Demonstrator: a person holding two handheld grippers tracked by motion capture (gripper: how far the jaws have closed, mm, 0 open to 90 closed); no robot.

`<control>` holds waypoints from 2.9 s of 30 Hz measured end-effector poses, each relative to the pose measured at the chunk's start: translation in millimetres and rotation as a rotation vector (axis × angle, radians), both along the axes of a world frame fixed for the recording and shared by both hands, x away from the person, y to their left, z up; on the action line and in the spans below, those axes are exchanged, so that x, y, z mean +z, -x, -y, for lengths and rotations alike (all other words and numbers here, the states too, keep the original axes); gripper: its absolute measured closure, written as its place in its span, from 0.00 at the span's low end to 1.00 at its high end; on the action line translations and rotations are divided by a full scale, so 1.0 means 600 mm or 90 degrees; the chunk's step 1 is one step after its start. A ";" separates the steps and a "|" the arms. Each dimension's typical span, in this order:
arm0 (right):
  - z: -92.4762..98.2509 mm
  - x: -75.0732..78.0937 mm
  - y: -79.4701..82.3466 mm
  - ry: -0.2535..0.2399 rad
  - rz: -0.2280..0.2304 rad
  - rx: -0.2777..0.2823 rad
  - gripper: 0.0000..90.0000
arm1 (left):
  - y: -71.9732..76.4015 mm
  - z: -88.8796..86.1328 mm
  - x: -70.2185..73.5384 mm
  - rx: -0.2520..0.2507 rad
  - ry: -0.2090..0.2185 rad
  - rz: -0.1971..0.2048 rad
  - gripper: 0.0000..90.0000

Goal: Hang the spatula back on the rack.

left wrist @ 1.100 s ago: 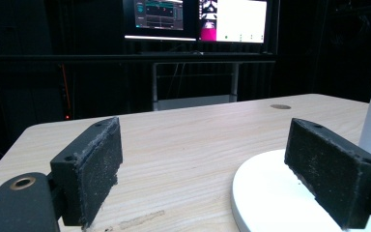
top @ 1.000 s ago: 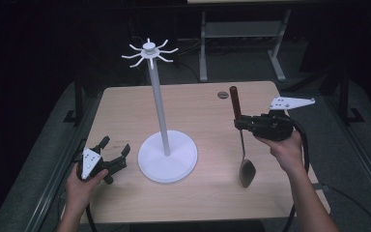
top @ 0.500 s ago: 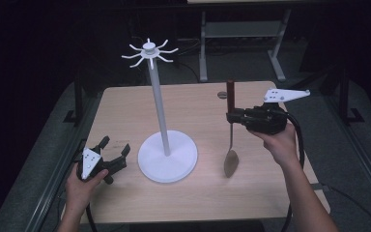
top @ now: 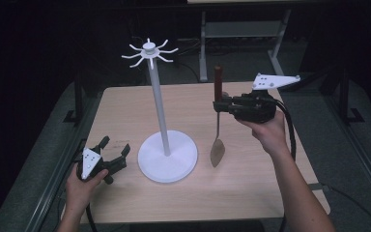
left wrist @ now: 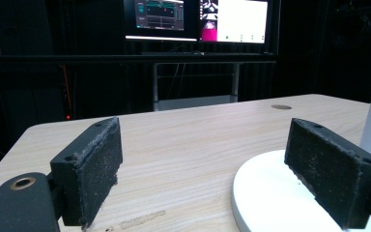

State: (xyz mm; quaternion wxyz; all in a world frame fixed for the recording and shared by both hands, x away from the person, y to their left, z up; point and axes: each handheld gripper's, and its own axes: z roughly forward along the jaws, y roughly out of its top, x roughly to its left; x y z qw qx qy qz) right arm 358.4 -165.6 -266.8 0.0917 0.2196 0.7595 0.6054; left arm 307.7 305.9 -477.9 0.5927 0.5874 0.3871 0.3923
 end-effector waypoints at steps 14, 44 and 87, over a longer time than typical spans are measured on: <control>-0.046 0.045 -0.007 0.000 0.035 0.029 0.82 | 0.000 0.000 0.000 0.000 0.000 -0.001 0.14; -0.121 0.093 -0.063 0.012 0.046 0.073 0.82 | 0.000 0.000 0.000 -0.001 0.000 -0.001 0.14; -0.157 0.097 -0.053 0.056 0.072 0.103 0.71 | 0.001 -0.001 0.001 -0.002 -0.002 -0.004 0.14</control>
